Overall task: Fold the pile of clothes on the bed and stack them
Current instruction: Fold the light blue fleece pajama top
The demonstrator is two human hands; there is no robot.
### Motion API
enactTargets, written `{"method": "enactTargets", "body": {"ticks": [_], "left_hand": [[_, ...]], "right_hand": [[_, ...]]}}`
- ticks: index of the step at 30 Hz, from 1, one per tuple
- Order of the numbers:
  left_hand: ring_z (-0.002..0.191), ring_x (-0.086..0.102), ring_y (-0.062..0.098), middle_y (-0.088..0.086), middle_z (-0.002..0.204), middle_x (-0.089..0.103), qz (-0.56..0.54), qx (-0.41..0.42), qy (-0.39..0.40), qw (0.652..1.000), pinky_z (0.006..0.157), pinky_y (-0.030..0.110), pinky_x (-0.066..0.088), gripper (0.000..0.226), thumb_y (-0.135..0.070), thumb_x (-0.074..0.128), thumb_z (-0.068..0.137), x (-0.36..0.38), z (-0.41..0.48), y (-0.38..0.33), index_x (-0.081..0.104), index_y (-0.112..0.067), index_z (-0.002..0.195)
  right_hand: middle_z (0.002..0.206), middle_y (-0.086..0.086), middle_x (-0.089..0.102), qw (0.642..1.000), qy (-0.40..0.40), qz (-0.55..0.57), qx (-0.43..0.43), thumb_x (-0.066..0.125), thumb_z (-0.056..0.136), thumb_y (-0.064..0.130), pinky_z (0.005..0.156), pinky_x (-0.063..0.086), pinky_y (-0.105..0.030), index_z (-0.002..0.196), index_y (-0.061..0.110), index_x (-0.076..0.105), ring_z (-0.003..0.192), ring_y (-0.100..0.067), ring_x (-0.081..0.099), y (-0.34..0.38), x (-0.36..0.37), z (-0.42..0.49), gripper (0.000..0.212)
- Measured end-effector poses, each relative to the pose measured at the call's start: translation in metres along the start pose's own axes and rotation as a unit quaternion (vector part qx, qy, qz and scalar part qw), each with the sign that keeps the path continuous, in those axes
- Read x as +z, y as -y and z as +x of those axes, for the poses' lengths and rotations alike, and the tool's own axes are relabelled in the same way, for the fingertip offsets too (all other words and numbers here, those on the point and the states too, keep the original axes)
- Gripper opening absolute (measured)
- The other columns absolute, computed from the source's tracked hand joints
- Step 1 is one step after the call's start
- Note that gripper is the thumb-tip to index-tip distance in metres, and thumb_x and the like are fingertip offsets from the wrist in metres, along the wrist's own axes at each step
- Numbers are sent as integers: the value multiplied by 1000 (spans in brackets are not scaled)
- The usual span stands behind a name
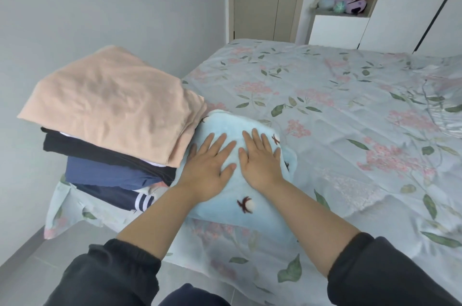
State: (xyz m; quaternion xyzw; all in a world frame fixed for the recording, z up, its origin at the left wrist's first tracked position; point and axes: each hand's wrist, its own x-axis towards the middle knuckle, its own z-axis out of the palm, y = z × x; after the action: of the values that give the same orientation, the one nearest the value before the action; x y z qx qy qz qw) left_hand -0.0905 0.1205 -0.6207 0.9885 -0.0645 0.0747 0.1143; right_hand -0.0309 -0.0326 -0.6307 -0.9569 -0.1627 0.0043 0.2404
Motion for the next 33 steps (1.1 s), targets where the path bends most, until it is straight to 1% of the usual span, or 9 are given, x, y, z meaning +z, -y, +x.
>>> {"method": "enactTargets", "body": {"ticks": [4,10,12,14,17,23,25,28,33], "left_hand": [[147,-10,16,-8,161,-1,19,12,-16,1000,118,46,0,61,-48,29,98,11,-1,-2,10,-27,153],[147,-4,13,-6,161,6,9,22,5,1000,119,39,-1,65,-50,29,96,12,3,2,14,-23,153],[147,-4,13,-6,161,7,11,29,13,999,119,39,-2,64,-49,31,97,11,3,3,15,-24,153],[147,-4,12,-7,161,6,6,39,11,999,120,39,-1,64,-50,32,96,11,0,5,15,-24,153],[148,-4,12,-8,160,6,-7,64,-7,998,120,38,-2,70,-55,19,90,11,-8,9,16,-24,153],[148,-4,15,-4,161,7,27,33,-3,999,119,40,-2,60,-47,25,98,20,-7,15,17,-23,153],[148,-5,15,-3,161,6,47,28,11,998,119,41,-2,67,-53,14,93,21,-7,15,15,-22,153],[148,-4,16,-2,161,7,58,31,16,998,119,40,-3,81,-57,-1,82,21,-5,14,15,-21,153],[148,-5,14,-4,161,6,48,33,0,998,116,40,-7,81,-58,1,82,22,-6,16,13,-23,153]], "right_hand": [[160,3,10,1000,12,4,24,19,100,43,118,5,-48,152,26,8,146,-18,8,-1,5,9,56],[132,-9,44,996,-83,34,8,37,98,43,103,29,-38,131,16,47,126,-28,35,10,-26,66,43],[106,-7,57,998,-33,43,-23,38,97,46,85,39,-35,101,15,60,109,-28,49,18,-27,86,38],[67,0,50,999,1,38,-25,41,95,51,56,33,-31,63,17,46,73,-25,53,23,-24,104,47],[54,1,42,999,-28,18,34,47,90,49,47,26,-28,53,16,38,52,-20,44,14,-15,127,51],[92,-8,64,997,-18,-67,42,35,97,36,65,37,-28,67,14,47,75,-23,52,9,24,137,40],[106,-13,63,995,-25,-90,24,30,101,34,74,39,-31,84,6,56,92,-27,55,18,11,131,42],[139,-11,42,991,-67,-112,10,25,101,40,107,25,-48,133,12,44,130,-29,34,12,-12,96,47],[160,1,-6,992,49,-109,29,10,95,58,113,-2,-56,151,32,6,147,-22,-6,-1,-3,18,62]]}}
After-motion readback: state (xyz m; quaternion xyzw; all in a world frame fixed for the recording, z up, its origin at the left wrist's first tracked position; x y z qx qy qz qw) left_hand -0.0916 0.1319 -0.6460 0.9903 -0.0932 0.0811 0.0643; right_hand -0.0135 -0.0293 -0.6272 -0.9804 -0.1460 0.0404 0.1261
